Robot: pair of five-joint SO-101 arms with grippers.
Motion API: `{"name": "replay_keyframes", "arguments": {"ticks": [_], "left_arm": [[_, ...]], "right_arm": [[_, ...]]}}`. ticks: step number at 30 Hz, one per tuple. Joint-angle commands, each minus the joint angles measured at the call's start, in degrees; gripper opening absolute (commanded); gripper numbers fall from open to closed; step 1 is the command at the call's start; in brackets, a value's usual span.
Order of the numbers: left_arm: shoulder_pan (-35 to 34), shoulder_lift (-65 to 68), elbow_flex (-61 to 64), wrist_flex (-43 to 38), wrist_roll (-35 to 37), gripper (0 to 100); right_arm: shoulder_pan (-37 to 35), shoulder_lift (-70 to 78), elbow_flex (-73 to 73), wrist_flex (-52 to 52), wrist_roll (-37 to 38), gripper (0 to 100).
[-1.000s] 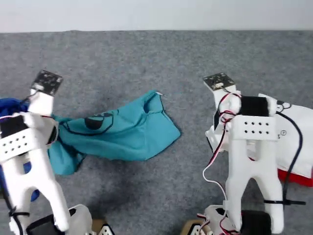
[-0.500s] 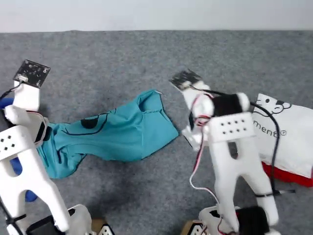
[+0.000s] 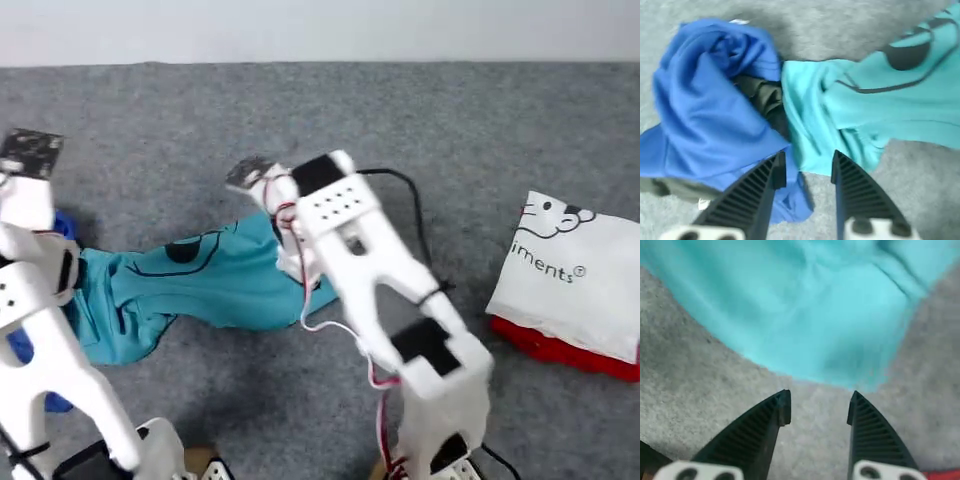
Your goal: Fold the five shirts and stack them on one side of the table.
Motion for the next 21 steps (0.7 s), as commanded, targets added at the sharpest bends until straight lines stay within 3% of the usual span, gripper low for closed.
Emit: {"name": "replay_keyframes", "arguments": {"ticks": [1,5,9,21], "left_arm": [[-3.69,-1.32,-1.54,-2.11,0.53,15],[-5.10,-1.32,0.92,-3.78,0.44,15],[-5.10,-1.41,3.12,-4.75,0.44,15],[-4.75,-1.41,3.30,-4.75,0.62,15]], "right_arm": [[-1.01,6.81,-5.89,0.22,-0.62,19.9],[-0.92,14.81,-10.11,0.48,-0.53,18.3],[-0.31,18.24,-16.79,3.12,-0.18,0.0],[9.19,10.77,-29.19,5.58,3.52,0.9]]}}
